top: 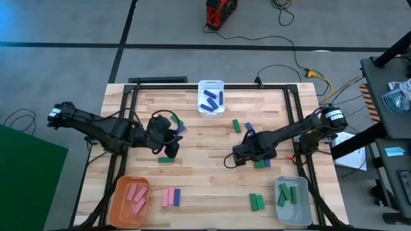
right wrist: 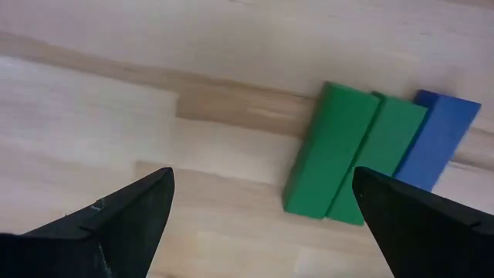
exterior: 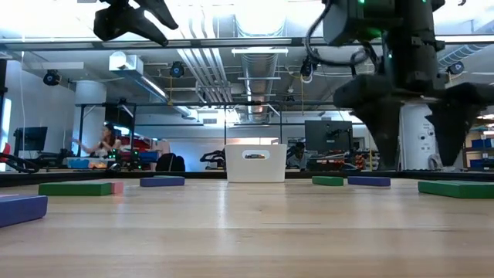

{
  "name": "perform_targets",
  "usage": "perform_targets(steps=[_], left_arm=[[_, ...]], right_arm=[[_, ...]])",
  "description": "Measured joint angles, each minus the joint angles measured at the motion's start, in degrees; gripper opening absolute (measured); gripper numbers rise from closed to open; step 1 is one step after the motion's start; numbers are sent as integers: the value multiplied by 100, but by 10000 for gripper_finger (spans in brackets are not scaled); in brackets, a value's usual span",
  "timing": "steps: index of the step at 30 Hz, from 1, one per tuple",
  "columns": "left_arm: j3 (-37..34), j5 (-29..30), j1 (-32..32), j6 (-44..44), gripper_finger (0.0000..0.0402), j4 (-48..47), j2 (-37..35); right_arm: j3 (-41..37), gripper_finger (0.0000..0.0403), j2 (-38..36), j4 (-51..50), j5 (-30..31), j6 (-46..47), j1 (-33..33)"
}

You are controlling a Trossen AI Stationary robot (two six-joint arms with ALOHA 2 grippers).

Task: Sort blocks
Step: Put the green block into the gray bin

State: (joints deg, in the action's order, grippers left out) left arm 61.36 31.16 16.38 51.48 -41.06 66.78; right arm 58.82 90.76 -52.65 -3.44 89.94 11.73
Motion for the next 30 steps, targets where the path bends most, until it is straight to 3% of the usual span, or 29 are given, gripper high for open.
perform_targets(steps=[16,30], left_arm=[[0,75,0,-35,142,-22,0],[0,87,0,-28,142,-21,2]], right_arm=[[-425,389,9,1144,63,51,1],[-209,389,11,519,59,-143,-2]])
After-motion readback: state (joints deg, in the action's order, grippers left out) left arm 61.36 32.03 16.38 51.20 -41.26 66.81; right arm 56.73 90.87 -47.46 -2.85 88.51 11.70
